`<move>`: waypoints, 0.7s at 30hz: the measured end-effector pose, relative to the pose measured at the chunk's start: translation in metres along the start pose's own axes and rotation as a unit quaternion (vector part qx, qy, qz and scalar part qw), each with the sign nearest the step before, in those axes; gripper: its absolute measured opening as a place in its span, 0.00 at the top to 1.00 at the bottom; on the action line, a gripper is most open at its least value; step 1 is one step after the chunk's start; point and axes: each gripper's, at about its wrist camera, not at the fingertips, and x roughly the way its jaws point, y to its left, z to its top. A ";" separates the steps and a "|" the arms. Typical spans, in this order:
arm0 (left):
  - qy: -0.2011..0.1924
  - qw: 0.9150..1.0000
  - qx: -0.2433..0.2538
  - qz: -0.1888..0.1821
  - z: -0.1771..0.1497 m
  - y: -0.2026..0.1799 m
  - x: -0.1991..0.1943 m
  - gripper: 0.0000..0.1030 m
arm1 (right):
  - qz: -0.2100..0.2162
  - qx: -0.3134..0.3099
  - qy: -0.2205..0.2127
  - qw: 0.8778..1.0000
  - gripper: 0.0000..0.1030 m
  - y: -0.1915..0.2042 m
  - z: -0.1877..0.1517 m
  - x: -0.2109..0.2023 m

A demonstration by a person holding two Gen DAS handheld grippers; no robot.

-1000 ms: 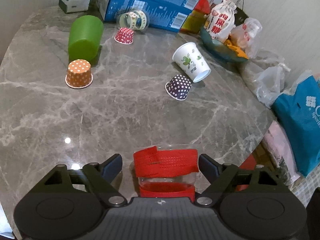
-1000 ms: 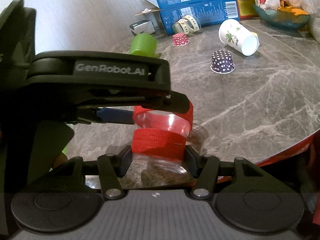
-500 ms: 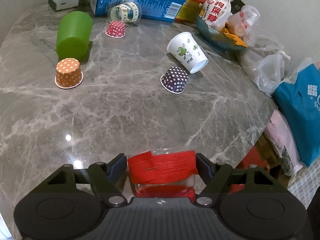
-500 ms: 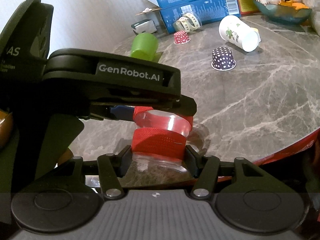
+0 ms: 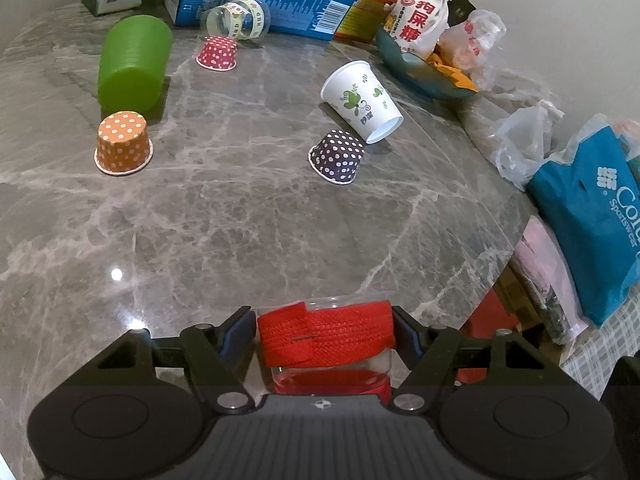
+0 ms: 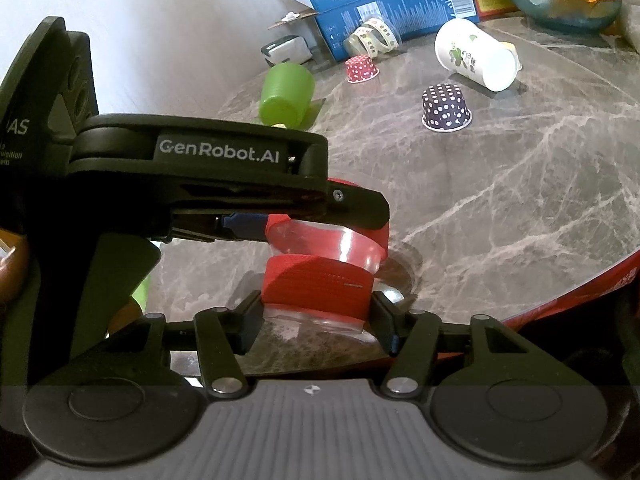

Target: Flip cup upright

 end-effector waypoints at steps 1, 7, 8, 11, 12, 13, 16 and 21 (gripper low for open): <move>0.001 1.000 0.002 -0.001 0.000 0.000 0.000 0.28 | 0.001 0.001 0.001 1.000 0.42 0.000 0.000 0.000; -0.004 1.000 0.006 -0.009 -0.001 0.000 -0.001 0.28 | 0.005 0.007 0.002 1.000 0.24 -0.003 -0.002 0.000; -0.007 1.000 0.006 -0.010 -0.002 0.000 -0.002 0.28 | 0.007 0.008 0.000 1.000 0.20 -0.003 -0.002 -0.001; -0.016 1.000 0.009 -0.015 -0.003 0.000 -0.005 0.28 | 0.013 0.014 -0.005 1.000 0.14 -0.007 -0.002 -0.005; -0.019 1.000 0.010 -0.016 -0.003 0.000 -0.006 0.28 | 0.013 0.016 -0.005 1.000 0.14 -0.008 -0.003 -0.006; -0.021 1.000 0.012 -0.018 -0.004 0.000 -0.006 0.28 | 0.013 0.019 -0.006 1.000 0.14 -0.010 -0.003 -0.007; -0.030 0.999 0.018 -0.017 -0.008 0.000 -0.008 0.28 | 0.015 0.025 -0.010 1.000 0.14 -0.014 -0.006 -0.012; -0.062 0.997 0.030 -0.016 -0.014 -0.001 -0.017 0.28 | 0.020 0.038 -0.029 0.999 0.14 -0.024 -0.013 -0.027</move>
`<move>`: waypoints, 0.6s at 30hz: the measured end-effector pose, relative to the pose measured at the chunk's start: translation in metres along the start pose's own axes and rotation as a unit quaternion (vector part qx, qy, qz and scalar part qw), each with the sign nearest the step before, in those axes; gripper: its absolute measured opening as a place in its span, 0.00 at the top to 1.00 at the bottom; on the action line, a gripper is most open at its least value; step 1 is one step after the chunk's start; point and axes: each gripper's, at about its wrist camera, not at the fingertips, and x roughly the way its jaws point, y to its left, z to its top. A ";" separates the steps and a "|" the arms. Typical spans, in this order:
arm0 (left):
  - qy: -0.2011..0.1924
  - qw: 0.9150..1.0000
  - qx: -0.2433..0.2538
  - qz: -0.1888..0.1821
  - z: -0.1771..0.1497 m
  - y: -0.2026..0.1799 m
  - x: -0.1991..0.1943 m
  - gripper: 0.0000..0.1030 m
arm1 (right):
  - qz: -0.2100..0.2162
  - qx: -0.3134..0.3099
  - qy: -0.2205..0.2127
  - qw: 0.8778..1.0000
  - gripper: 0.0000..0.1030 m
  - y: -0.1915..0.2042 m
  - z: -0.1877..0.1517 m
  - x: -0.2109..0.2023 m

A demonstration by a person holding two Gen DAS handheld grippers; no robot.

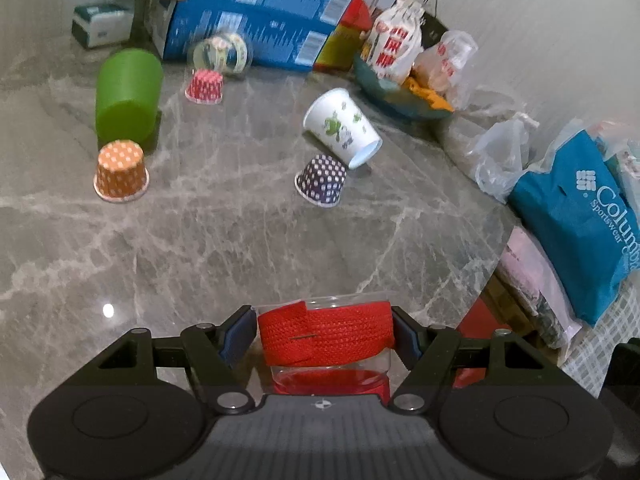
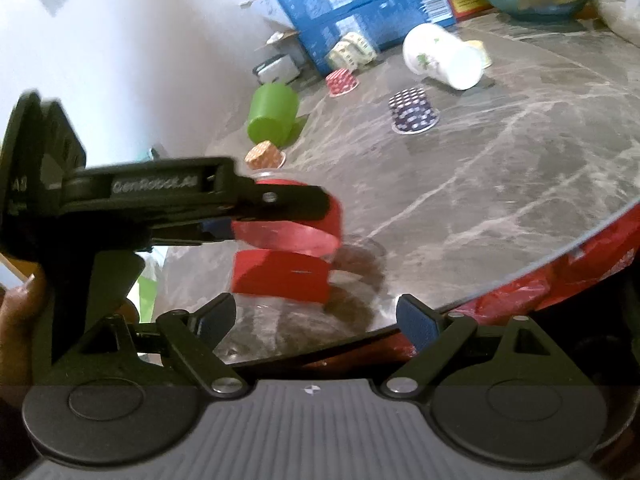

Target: Flip cup upright

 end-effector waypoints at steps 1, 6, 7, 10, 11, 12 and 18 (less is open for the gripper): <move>-0.009 1.000 0.005 0.003 -0.002 -0.001 -0.002 0.28 | 0.001 0.004 -0.006 1.000 0.14 -0.003 -0.001 -0.004; -0.055 0.997 0.045 0.015 -0.012 -0.008 -0.011 0.28 | -0.003 0.018 -0.031 0.999 0.13 -0.015 -0.005 -0.020; -0.068 0.996 0.056 0.020 -0.014 -0.010 -0.013 0.28 | -0.004 0.022 -0.035 0.999 0.13 -0.018 -0.006 -0.022; -0.113 0.990 0.083 0.033 -0.021 -0.016 -0.022 0.28 | -0.010 0.035 -0.041 0.998 0.13 -0.024 -0.005 -0.023; -0.131 0.986 0.091 0.040 -0.023 -0.018 -0.025 0.28 | -0.012 0.038 -0.044 0.998 0.13 -0.026 -0.005 -0.024; -0.152 0.982 0.099 0.051 -0.026 -0.021 -0.028 0.28 | -0.012 0.039 -0.046 0.998 0.13 -0.029 -0.004 -0.025; -0.283 0.937 0.149 0.138 -0.050 -0.040 -0.029 0.28 | -0.011 0.041 -0.064 0.997 0.13 -0.036 -0.007 -0.034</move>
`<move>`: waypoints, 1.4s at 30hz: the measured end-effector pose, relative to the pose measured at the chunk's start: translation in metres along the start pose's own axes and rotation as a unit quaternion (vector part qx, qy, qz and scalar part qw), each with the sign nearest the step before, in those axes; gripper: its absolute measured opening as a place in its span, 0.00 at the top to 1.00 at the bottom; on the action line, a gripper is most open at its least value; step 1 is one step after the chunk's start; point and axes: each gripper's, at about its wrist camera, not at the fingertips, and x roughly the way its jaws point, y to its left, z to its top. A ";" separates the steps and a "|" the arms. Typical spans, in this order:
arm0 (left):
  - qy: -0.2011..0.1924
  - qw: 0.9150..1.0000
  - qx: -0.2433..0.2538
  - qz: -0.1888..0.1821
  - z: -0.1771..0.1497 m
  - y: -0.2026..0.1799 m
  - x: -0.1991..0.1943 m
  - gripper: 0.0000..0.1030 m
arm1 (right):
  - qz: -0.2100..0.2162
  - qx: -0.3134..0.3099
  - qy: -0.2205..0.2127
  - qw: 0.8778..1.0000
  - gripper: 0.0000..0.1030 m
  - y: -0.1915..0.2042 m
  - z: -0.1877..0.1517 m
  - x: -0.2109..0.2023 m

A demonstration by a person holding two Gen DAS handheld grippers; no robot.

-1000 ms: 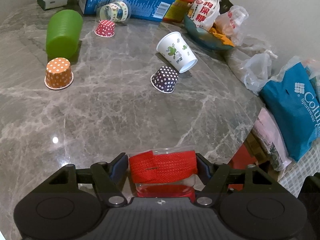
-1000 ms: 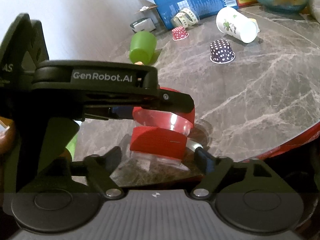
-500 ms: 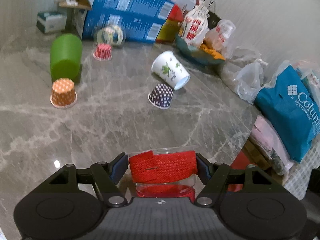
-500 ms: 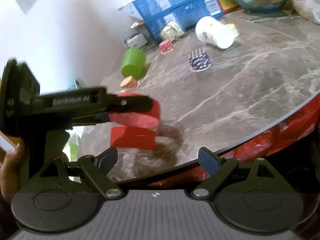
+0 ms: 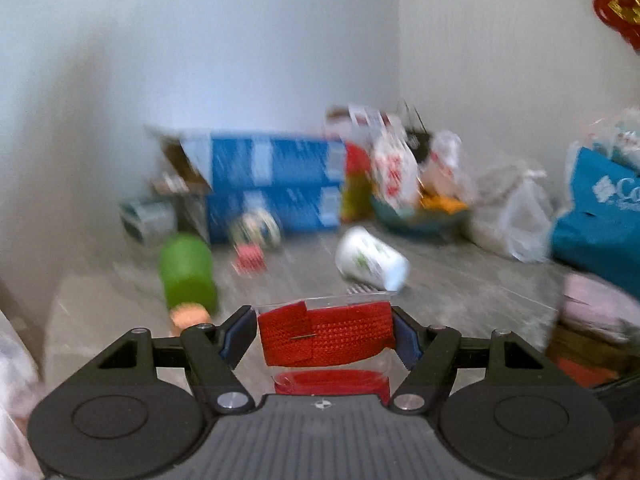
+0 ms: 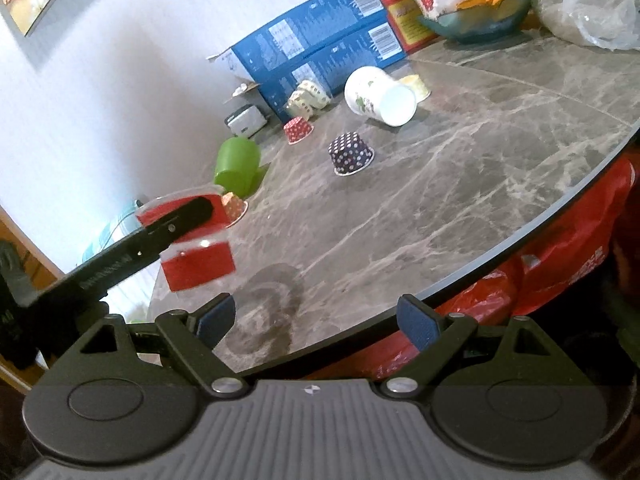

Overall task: Flip cup upright
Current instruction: 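Rotate the right gripper to turn the red-banded cup opening upward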

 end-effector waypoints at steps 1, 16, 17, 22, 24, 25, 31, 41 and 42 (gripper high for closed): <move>-0.019 1.000 0.006 0.016 -0.004 -0.005 -0.001 0.28 | 0.001 0.002 -0.003 1.000 0.13 -0.002 -0.001 -0.001; -0.117 0.988 0.023 0.098 -0.051 -0.041 0.008 0.28 | -0.007 0.027 -0.032 0.999 0.13 -0.029 -0.021 -0.025; -0.119 0.988 0.026 0.099 -0.053 -0.042 0.008 0.28 | -0.008 0.027 -0.033 0.999 0.13 -0.029 -0.022 -0.024; -0.112 0.988 0.034 0.103 -0.059 -0.042 0.013 0.28 | -0.010 0.019 -0.045 0.999 0.13 -0.028 -0.026 -0.022; -0.114 0.987 0.036 0.103 -0.062 -0.041 0.013 0.28 | -0.011 0.016 -0.050 0.999 0.13 -0.027 -0.027 -0.023; -0.115 0.987 0.038 0.104 -0.062 -0.041 0.013 0.28 | -0.011 0.014 -0.052 0.998 0.13 -0.027 -0.027 -0.023; -0.114 0.988 0.040 0.099 -0.062 -0.041 0.014 0.28 | -0.009 0.019 -0.053 0.998 0.13 -0.030 -0.029 -0.024; -0.076 0.993 0.046 0.078 -0.062 -0.040 0.015 0.26 | -0.003 0.018 -0.048 0.999 0.13 -0.029 -0.031 -0.023; -0.071 0.993 0.046 0.078 -0.064 -0.040 0.016 0.26 | -0.002 0.018 -0.048 0.999 0.13 -0.029 -0.031 -0.023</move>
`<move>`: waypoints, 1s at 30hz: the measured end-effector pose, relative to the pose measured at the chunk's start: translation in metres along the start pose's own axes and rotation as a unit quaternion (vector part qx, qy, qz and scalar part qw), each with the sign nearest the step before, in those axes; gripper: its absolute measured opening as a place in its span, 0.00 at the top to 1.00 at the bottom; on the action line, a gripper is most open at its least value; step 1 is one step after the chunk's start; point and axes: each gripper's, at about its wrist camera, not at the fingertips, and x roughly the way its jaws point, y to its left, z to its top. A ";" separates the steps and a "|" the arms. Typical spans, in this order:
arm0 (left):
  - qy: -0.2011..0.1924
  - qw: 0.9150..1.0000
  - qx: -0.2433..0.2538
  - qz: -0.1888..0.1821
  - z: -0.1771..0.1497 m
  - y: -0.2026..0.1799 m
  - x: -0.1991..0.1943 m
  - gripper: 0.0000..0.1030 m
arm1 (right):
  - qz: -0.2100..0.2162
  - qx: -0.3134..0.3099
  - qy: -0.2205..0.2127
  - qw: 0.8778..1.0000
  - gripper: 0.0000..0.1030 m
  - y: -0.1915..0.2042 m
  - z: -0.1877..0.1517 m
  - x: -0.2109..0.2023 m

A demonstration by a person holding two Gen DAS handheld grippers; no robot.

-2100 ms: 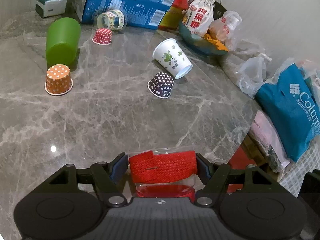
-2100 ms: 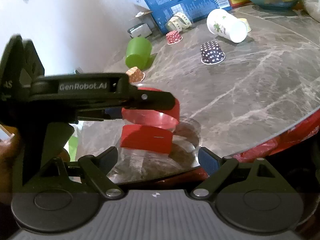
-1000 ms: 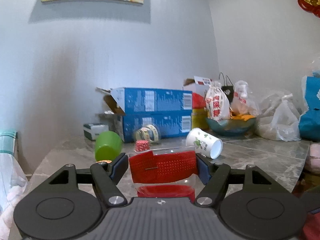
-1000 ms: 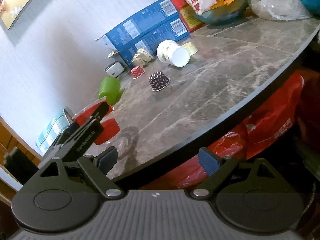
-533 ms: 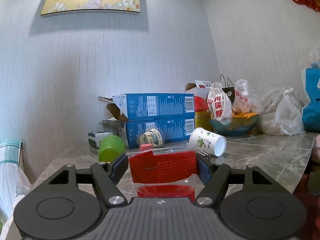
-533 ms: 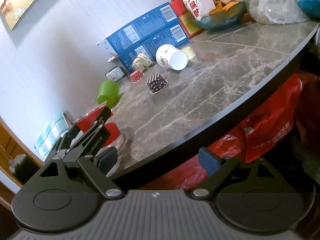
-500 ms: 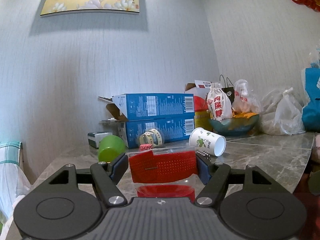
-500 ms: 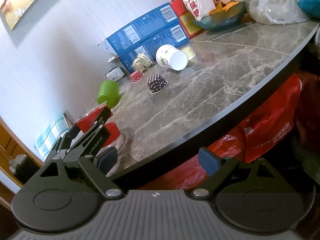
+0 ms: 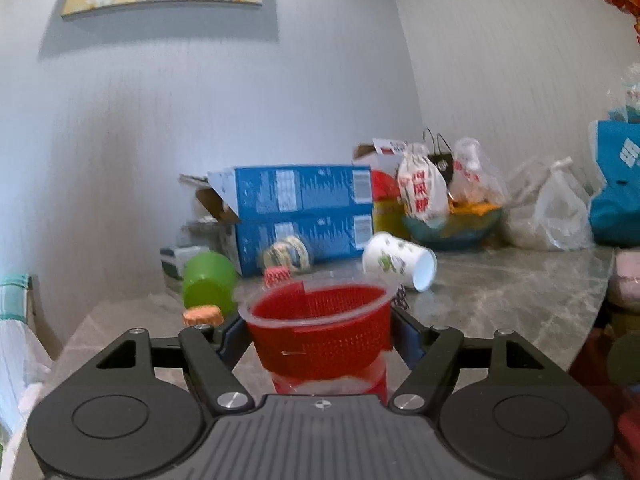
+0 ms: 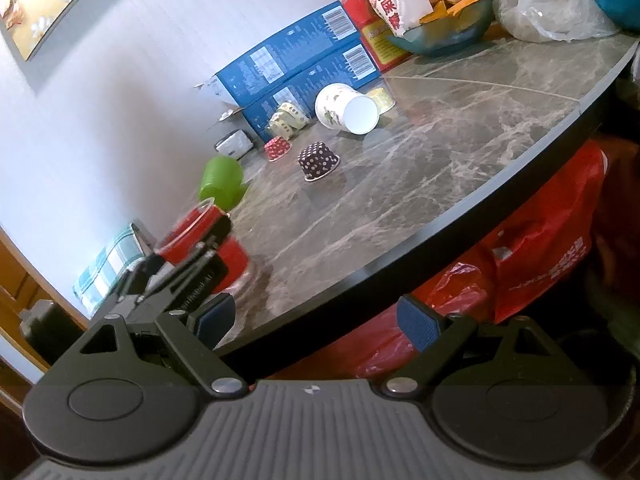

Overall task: Flip cup upright
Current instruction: 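Rotate the right gripper to turn the red-banded cup opening upward, then lower the upright red-banded cup onto the table and open the right gripper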

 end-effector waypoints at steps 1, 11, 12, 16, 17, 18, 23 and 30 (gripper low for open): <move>0.004 1.000 0.000 -0.001 -0.001 0.001 0.000 0.26 | 0.001 -0.001 0.000 1.000 0.13 0.000 0.000 0.000; 0.030 0.999 0.014 -0.033 -0.005 0.004 -0.006 0.06 | 0.003 -0.006 -0.005 1.000 0.13 0.005 -0.001 -0.002; 0.035 0.999 0.015 -0.035 -0.006 0.005 -0.008 0.06 | 0.003 -0.008 -0.007 1.000 0.13 0.006 -0.001 -0.003; 0.052 0.998 -0.004 -0.043 -0.006 0.022 -0.028 0.06 | 0.000 -0.026 -0.024 0.999 0.03 0.016 -0.003 -0.006; 0.055 0.997 -0.009 -0.045 -0.005 0.028 -0.036 0.06 | -0.001 -0.038 -0.029 0.999 0.01 0.021 -0.003 -0.008; 0.065 0.997 -0.015 -0.046 -0.002 0.034 -0.042 0.06 | -0.003 -0.053 -0.033 0.998 0.01 0.027 -0.003 -0.009; 0.097 0.992 -0.047 -0.069 0.027 0.066 -0.079 0.06 | -0.030 -0.146 -0.086 0.985 0.01 0.060 -0.006 -0.019; 0.143 0.985 -0.084 -0.056 0.074 0.098 -0.090 0.00 | -0.059 -0.210 -0.087 0.972 0.01 0.096 0.006 -0.025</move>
